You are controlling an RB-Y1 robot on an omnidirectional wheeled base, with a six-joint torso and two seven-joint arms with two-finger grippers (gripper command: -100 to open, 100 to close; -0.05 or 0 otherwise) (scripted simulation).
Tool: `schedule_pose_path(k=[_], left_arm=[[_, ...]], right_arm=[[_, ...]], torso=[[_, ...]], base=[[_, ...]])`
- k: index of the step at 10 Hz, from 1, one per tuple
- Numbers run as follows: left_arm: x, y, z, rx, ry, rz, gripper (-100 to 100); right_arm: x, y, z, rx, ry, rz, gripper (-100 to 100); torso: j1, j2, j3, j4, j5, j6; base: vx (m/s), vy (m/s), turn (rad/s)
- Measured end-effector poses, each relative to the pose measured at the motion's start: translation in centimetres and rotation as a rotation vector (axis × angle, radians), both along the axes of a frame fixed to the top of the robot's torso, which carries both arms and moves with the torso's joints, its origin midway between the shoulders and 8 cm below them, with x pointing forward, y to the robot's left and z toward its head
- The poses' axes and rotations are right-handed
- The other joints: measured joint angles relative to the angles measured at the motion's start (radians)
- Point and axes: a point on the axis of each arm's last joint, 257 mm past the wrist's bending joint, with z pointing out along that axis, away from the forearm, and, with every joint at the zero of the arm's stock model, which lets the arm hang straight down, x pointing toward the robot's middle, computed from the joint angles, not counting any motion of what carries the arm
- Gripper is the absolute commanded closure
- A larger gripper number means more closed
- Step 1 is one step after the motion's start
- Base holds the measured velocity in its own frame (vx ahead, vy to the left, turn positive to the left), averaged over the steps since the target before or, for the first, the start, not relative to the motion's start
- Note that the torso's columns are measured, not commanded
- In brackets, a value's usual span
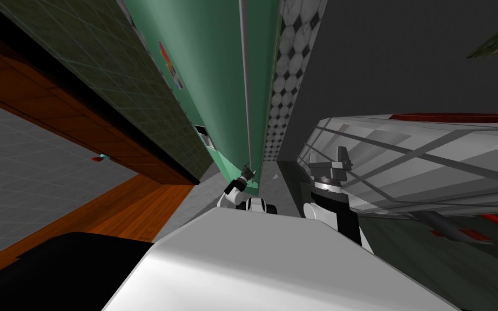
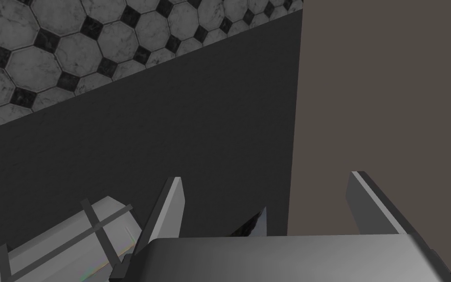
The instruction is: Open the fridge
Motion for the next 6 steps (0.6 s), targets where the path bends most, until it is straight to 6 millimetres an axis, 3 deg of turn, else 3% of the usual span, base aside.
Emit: schedule_pose_path(k=[3, 6], left_arm=[[-0.8, -1.1, 0.0, -0.013, 0.009, -0.033, 100], [-2.0, -2.6, -0.2, -0.005, 0.015, -0.083, 100]], right_arm=[[0.0, 0.0, 0.0, 0.0, 0.0, 0.0, 0], [0.0, 0.0, 0.0, 0.0, 0.0, 0.0, 0]], torso=[[0.003, 0.004, 0.002, 0.003, -0.002, -0.001], [0.0, 0.0, 0.0, 0.003, -0.003, -0.002]], base=[[-0.096, 0.182, -0.109], [-0.148, 0.252, -0.111]])
